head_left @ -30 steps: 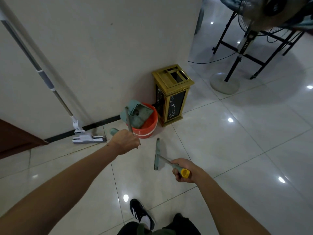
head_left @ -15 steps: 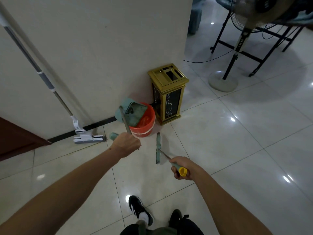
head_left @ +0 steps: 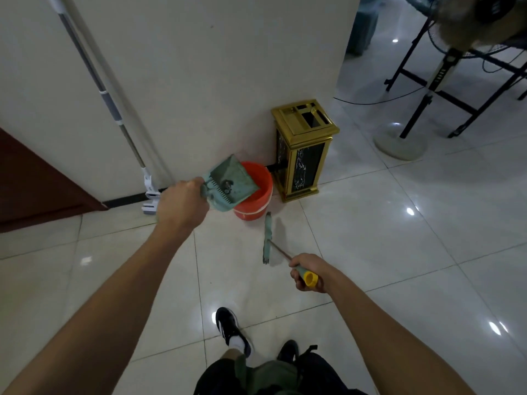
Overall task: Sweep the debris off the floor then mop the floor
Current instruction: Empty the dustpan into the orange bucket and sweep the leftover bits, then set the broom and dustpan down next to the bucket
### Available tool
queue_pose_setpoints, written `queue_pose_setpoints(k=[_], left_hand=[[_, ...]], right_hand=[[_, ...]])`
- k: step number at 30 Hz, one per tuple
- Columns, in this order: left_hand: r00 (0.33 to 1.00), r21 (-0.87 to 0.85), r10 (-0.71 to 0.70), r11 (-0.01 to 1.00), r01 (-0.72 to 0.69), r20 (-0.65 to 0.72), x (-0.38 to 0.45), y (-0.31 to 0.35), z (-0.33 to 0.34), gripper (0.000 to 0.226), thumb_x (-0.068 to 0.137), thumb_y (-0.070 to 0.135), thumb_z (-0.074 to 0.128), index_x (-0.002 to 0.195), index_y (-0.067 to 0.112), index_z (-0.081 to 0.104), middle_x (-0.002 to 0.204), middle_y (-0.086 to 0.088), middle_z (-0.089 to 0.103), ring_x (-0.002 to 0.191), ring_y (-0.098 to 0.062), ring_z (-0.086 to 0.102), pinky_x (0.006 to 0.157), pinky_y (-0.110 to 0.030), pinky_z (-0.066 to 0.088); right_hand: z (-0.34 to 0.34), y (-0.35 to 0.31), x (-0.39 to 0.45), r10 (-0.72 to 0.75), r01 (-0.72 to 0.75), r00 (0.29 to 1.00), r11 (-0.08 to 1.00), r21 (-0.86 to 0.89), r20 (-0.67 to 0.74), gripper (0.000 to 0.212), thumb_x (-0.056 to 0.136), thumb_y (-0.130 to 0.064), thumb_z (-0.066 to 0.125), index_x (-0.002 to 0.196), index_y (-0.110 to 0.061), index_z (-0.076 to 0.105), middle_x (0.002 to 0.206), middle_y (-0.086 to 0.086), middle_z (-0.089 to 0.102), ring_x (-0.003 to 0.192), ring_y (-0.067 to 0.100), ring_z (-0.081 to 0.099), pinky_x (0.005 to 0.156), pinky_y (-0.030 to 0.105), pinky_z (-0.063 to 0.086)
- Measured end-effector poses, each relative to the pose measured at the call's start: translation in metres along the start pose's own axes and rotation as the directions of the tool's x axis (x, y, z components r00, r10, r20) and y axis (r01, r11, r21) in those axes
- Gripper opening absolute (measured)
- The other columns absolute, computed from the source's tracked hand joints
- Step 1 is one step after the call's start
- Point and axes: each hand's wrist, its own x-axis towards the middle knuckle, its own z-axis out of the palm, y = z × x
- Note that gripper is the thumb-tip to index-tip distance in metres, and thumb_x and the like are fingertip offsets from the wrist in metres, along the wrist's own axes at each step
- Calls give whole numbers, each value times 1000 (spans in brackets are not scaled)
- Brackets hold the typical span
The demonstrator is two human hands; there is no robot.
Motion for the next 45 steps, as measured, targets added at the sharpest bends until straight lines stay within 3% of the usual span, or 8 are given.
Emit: queue_pose_setpoints(k=[6,10,14,18,29,36,41,45], left_hand=[[982,-25,-190,982,190,-14,-41,-47,7,24,87,16,59,110,15,66,89,-17,69,78,-42,65,64,-42,50],[961,32,-275,961,274,41,-60,-77,16,18,93,19,57,109,18,66,85,-12,70,72,-36,64,61,-36,46],[924,42,-370,929,368,93,-75,-110,33,15,93,20,59,107,20,64,78,-6,65,62,-26,51,58,-33,39],[893,32,-416,908,417,170,-83,-140,58,16,92,19,59,107,19,65,81,-10,67,65,-30,54,60,-35,45],[842,3,-350,924,383,410,-42,-207,126,22,90,20,57,112,19,63,93,-9,71,82,-31,68,74,-38,56],[843,-29,-234,959,283,483,-9,-222,154,21,92,20,56,111,20,64,92,-7,70,81,-30,68,74,-36,55],[847,-49,-170,973,224,504,25,-217,170,26,93,17,53,115,23,63,97,-8,71,86,-32,67,72,-36,48],[838,-55,-159,974,218,522,61,-208,183,31,91,15,51,119,25,63,96,-8,72,85,-34,68,72,-37,50]], right_hand=[[26,-9,11,4,-1,1000,993,-120,24,18,93,-7,53,109,2,54,58,11,56,46,17,49,42,25,46],[58,-19,23,20,-12,999,985,-175,43,20,93,-8,52,110,2,53,57,12,56,44,18,47,41,25,45],[95,-31,31,20,-10,999,981,-193,49,19,93,-7,52,110,1,55,56,11,55,41,16,50,41,24,45],[137,-51,35,21,-9,998,974,-226,52,15,92,-7,52,106,-4,55,60,10,55,38,14,51,40,23,43],[228,-99,57,90,-85,996,927,-365,-4,12,93,-6,53,103,0,55,65,13,53,35,15,48,40,22,39],[264,-126,84,77,-75,997,885,-459,-14,29,90,-7,56,115,8,54,68,17,49,38,19,44,44,26,36],[289,-167,102,92,-77,996,872,-483,6,32,91,-11,53,121,1,52,88,20,55,38,16,52,41,23,42],[302,-205,124,134,-92,990,869,-487,51,31,93,-12,53,122,-3,53,84,15,57,35,12,54,41,22,44]])
